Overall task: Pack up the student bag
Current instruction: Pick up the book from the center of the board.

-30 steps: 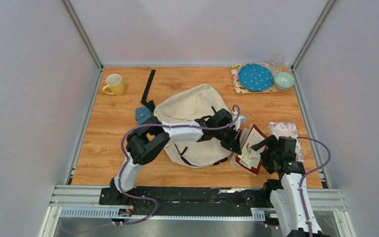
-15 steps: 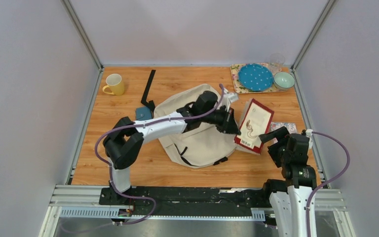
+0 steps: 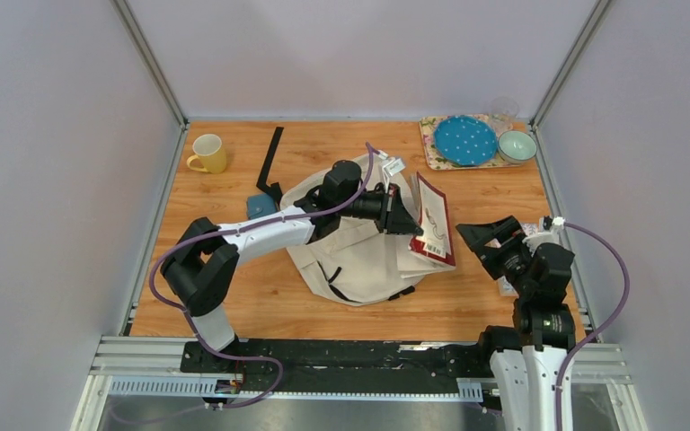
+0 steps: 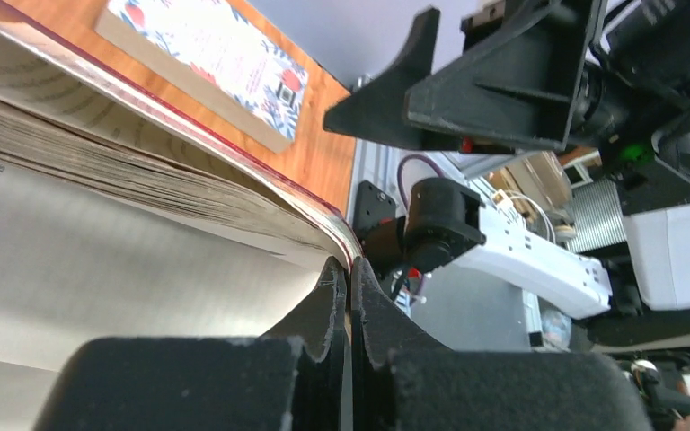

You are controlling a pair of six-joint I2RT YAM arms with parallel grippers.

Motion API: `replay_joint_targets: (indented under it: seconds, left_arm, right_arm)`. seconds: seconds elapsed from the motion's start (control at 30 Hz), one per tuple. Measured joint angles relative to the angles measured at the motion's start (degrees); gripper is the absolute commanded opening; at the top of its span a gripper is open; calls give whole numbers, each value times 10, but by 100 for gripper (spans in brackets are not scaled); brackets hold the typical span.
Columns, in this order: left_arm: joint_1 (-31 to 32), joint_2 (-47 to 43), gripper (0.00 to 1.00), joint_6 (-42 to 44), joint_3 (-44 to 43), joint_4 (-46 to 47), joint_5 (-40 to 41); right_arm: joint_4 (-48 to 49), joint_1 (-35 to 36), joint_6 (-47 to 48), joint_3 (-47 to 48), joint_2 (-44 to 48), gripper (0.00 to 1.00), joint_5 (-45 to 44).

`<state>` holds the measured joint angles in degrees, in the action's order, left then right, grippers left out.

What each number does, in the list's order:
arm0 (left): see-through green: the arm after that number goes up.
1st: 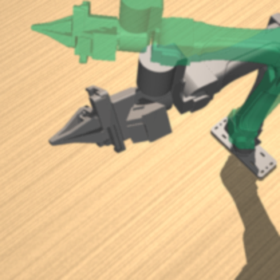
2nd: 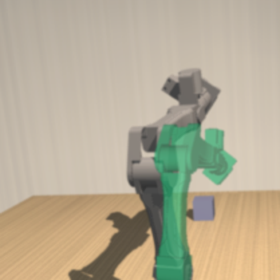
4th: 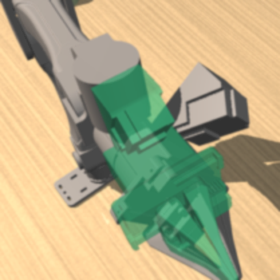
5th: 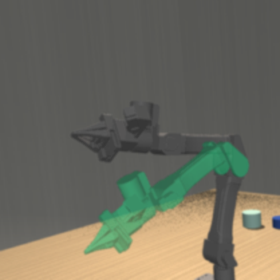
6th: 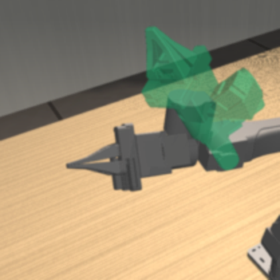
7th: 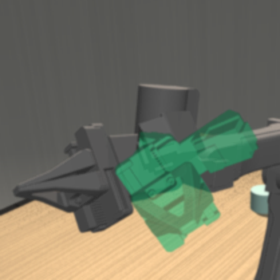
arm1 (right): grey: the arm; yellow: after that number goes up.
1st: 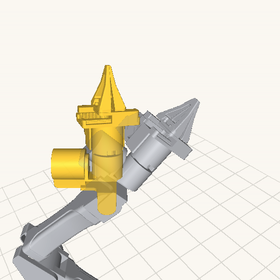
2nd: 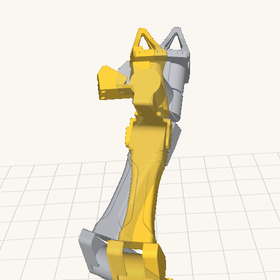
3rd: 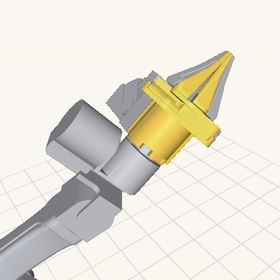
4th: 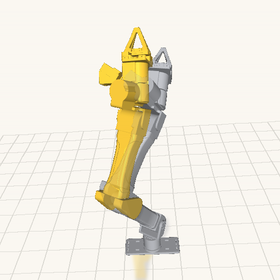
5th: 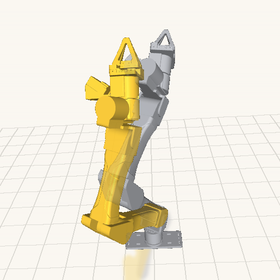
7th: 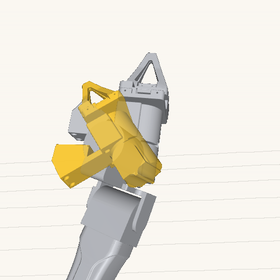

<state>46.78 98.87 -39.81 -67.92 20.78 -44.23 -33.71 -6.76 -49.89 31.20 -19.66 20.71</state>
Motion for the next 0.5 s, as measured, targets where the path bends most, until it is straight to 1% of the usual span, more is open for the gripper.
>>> replay_joint_targets:
  seconds: [0.13,0.3,0.47,0.5]
  left_arm:
    - [0,-12,0,-5,25,14,-21]
    - [-5,-77,0,-5,62,36,-45]
    - [-12,-122,0,-6,87,88,-71]
    - [-13,-123,0,-10,91,102,-78]
  right_arm:
    - [60,0,-3,-14,-45,97,55]
    - [119,1,-4,-38,-116,97,122]
    - [195,3,-23,-66,-152,97,189]
    - [226,5,-33,-73,-159,97,210]
